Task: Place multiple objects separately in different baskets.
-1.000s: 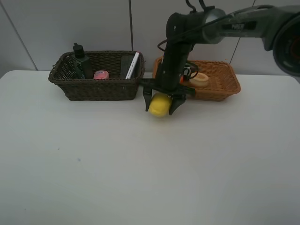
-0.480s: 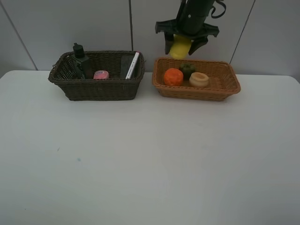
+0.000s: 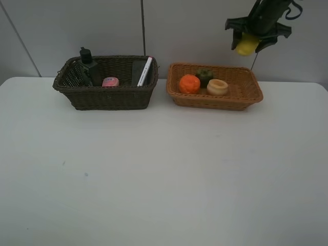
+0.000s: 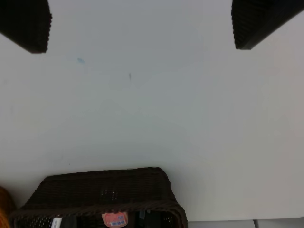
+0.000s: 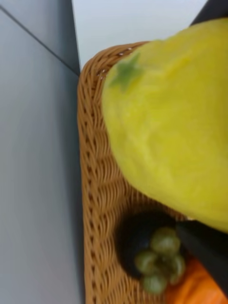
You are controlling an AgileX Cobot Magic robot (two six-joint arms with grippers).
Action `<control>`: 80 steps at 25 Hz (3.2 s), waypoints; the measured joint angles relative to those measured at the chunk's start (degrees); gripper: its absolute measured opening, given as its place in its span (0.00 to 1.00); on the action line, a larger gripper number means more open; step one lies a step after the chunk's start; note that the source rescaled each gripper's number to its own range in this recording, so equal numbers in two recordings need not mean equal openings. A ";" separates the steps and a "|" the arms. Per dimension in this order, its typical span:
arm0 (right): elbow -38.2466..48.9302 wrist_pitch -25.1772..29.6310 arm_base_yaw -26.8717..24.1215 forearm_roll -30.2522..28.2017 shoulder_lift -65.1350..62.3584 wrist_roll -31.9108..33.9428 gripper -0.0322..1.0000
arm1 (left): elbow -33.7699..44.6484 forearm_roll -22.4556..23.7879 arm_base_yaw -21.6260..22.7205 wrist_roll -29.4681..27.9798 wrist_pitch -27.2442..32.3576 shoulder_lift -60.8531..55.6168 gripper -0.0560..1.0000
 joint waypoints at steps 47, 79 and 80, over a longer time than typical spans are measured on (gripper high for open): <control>39.89 10.39 -7.91 0.37 -34.88 -3.35 0.81 | 0.00 0.00 0.00 0.00 0.00 0.00 1.00; 90.00 -1.86 -3.97 -0.10 -128.18 -3.35 0.82 | 0.00 0.00 0.00 0.00 0.00 0.00 1.00; 90.08 -0.93 -3.97 -0.97 -128.97 -3.29 0.82 | 0.00 0.00 0.00 0.00 0.00 0.00 1.00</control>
